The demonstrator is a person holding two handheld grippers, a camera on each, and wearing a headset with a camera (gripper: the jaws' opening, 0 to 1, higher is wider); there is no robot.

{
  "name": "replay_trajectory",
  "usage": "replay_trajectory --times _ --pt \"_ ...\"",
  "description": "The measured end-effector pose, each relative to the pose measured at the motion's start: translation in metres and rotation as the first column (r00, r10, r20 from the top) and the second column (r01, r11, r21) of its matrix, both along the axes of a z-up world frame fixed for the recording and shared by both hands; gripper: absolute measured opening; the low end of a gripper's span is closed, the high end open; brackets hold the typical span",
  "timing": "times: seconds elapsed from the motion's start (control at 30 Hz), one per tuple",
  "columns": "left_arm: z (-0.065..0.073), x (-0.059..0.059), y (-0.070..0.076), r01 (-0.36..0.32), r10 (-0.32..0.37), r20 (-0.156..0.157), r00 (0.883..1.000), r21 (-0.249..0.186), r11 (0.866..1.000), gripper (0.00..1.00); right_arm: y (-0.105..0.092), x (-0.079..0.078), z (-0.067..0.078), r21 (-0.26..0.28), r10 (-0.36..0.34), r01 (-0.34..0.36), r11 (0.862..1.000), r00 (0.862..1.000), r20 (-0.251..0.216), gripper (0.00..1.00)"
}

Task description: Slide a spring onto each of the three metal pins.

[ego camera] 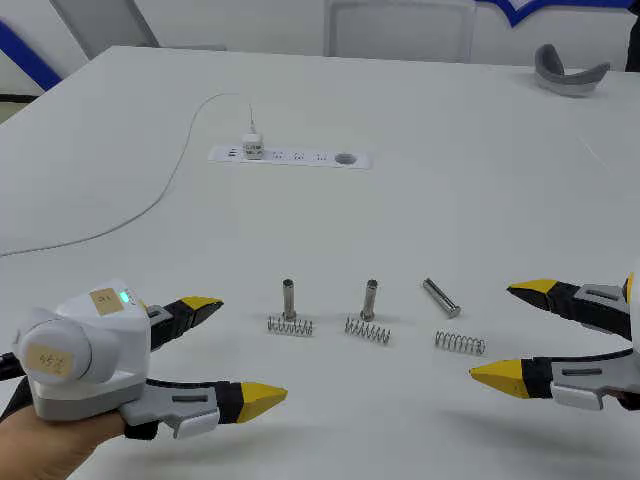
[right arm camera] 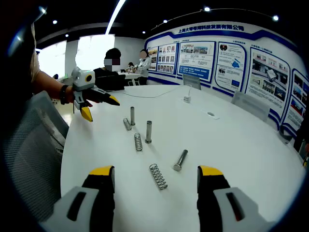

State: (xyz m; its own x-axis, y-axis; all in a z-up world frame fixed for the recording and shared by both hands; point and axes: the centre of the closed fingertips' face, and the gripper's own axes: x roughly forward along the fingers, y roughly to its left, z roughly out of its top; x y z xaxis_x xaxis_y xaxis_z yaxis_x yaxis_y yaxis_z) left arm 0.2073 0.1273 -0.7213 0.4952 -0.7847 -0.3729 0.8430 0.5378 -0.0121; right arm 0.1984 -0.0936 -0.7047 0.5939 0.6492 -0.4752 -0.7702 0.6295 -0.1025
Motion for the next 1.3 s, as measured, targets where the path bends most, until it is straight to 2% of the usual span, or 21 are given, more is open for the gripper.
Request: replay_trajectory --times 0.53,0.77,0.97,1.3 --pt "-0.001 0.001 -0.001 0.003 -0.003 -0.004 1.0 -0.002 1.0 0.8 -0.001 0.001 -0.001 -0.001 -0.006 0.006 1.0 1.0 -0.009 0.69" --pt "-0.001 0.002 -0.001 -0.001 0.001 -0.002 1.0 -0.004 1.0 0.81 -0.003 0.003 0.001 0.016 -0.029 0.03 0.999 0.999 -0.026 0.67" --pt "-0.001 0.002 -0.001 -0.002 0.002 -0.002 1.0 -0.003 1.0 0.81 -0.004 0.005 0.002 0.011 -0.041 0.042 0.999 0.999 -0.029 0.64" --pt "-0.001 0.002 0.0 -0.006 0.006 -0.003 1.0 -0.003 1.0 0.81 -0.006 0.019 0.007 -0.006 -0.064 0.064 0.998 0.997 -0.041 0.59"
